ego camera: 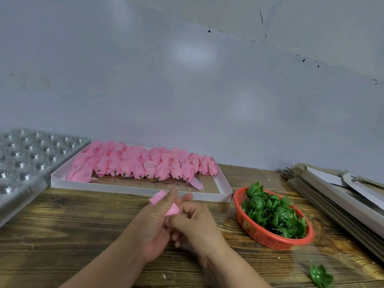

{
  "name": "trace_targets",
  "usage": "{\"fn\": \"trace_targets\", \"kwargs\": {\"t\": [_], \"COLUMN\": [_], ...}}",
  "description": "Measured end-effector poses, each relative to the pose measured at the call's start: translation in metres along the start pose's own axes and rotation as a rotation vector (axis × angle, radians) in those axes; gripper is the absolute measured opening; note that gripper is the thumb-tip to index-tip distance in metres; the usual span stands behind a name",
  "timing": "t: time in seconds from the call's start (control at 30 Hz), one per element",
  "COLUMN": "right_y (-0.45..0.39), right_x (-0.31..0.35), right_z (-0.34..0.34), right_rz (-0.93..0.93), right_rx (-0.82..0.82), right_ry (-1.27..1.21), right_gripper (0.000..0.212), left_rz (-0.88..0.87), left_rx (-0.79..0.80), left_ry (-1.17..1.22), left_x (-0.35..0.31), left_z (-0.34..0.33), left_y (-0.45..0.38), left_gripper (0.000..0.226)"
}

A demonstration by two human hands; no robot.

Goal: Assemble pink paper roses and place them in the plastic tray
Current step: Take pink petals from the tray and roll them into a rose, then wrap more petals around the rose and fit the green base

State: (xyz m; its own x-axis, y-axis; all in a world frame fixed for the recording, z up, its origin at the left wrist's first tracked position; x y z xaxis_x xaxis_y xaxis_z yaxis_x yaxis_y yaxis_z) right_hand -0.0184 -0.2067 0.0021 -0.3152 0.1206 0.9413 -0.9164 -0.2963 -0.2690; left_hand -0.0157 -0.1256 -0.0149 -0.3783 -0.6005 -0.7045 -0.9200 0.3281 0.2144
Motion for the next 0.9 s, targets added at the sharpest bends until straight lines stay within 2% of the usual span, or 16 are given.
{"fn": "trace_targets", "kwargs": {"t": [0.13,0.17,0.23,0.33,0.43,0.53,0.67,0.73,0.8,0.9], "right_y": [0.0,0.002,0.003,0.0,0.0,0.001,0.003,0.004,0.004,-0.002], "right_x": [0.007,0.009,0.009,0.003,0.001,0.002,0.0,0.001,0.008,0.024], "right_z": [0.004,0.004,0.003,0.003,-0.003,-0.005,-0.005,-0.003,0.009,0.053], "right_rz": [0.154,0.18,0.167,0.031,-0.098,-0.189,-0.257,-0.26,-0.22,-0.102], "right_rx": [-0.114,-0.117,-0.12,-0.123,-0.037,0.057,0.117,0.152,0.189,0.061], "right_ry": [0.405,0.442,0.345,-0.01,-0.266,-0.367,-0.407,-0.345,-0.156,0.224], "right_gripper": [0.025,0.024,0.022,0.026,0.028,0.014,0.022,0.02,0.018,0.015], "left_rz": [-0.016,-0.023,-0.044,-0.048,-0.013,0.026,0.056,0.077,0.096,0.051], "left_rx": [-0.068,-0.08,-0.081,-0.061,-0.005,0.046,0.084,0.076,0.084,-0.024], "left_ry": [0.132,0.138,0.125,0.012,-0.147,-0.167,-0.149,-0.148,-0.087,-0.009], "left_x": [0.0,0.0,0.001,-0.001,-0.001,-0.002,0.0,0.003,0.004,0.003], "left_z": [-0.003,-0.002,-0.001,-0.001,-0.003,-0.002,-0.002,-0.001,-0.002,0.004], "left_y": [0.0,-0.001,-0.003,0.0,0.004,0.003,0.002,0.001,0.0,0.0], "left_gripper": [0.03,0.027,0.024,0.025,0.039,0.052,0.057,0.061,0.059,0.029]}}
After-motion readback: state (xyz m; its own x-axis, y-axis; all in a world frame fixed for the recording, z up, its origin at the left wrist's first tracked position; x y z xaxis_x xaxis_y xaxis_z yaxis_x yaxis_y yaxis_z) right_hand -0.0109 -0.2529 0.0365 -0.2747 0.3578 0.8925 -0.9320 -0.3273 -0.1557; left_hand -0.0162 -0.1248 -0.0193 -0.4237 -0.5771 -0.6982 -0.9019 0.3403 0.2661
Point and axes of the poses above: each hand's wrist, its own y-axis away from the middle knuckle, its own z-axis out of the back of the hand, x = y × z, the point moved 5 cm from there along -y, towards the middle knuckle, and after that the axes turned 8 degrees about z, right-handed, at the moved point
